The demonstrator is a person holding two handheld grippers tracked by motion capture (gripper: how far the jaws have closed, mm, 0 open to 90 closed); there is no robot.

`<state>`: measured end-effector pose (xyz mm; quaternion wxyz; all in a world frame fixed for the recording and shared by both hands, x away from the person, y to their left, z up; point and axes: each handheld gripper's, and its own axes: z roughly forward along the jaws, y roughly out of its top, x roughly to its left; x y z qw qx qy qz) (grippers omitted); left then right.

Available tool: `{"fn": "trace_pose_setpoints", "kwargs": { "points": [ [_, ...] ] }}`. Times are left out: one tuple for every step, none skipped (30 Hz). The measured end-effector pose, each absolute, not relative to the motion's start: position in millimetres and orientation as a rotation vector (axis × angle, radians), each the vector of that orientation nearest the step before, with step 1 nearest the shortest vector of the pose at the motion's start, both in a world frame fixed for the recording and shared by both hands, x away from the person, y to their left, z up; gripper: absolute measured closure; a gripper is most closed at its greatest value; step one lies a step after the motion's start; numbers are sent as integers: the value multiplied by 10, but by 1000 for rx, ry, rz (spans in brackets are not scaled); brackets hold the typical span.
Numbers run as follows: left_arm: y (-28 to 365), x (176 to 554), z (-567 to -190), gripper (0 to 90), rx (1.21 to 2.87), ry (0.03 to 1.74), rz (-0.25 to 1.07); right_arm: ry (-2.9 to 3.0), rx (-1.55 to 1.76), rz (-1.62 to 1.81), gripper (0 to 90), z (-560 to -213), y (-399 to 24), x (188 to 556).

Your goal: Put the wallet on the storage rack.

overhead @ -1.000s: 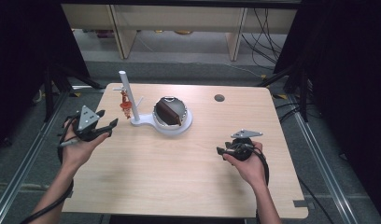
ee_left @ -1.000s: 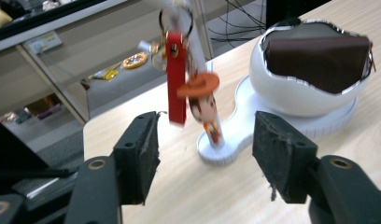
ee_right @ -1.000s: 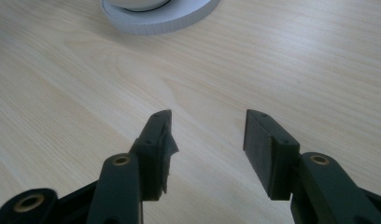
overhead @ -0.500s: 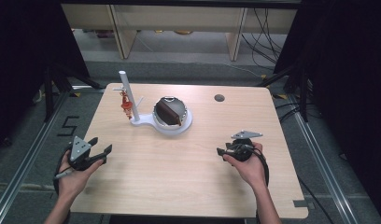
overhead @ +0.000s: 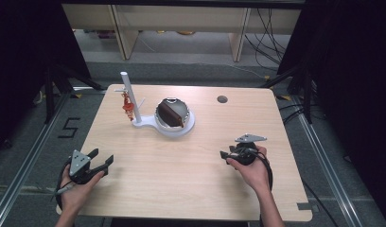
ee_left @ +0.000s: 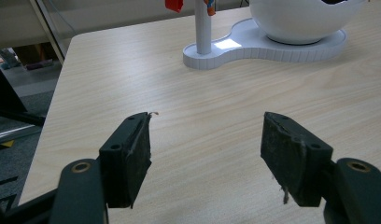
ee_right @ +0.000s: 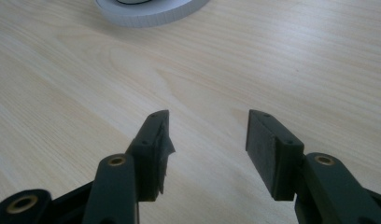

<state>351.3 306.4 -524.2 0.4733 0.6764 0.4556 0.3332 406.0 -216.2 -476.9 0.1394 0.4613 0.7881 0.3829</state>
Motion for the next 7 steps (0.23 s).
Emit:
{"fn": "trace_pose_setpoints", "kwargs": {
  "points": [
    [3064, 3514, -5242, 325, 1655, 1115, 815, 2280, 1303, 1119, 504, -4797, -2167, 4076],
    [3062, 3515, -5243, 325, 1656, 1115, 816, 2283, 1371, 1126, 503, -4783, -2139, 4045],
    [3060, 3515, -5242, 325, 1660, 1114, 818, 2286, 1355, 1115, 503, -4780, -2140, 4048],
    [3054, 3509, -5238, 325, 1669, 1122, 823, 2286, 1323, 1118, 503, -4788, -2150, 4064],
    [3051, 3511, -5238, 326, 1672, 1120, 823, 2285, 1319, 1127, 503, -4788, -2143, 4059],
    [3045, 3513, -5239, 326, 1673, 1120, 823, 2287, 1317, 1128, 502, -4786, -2142, 4059],
    [3041, 3519, -5244, 327, 1671, 1114, 825, 2286, 1323, 1116, 502, -4778, -2142, 4053]
  ]
}}
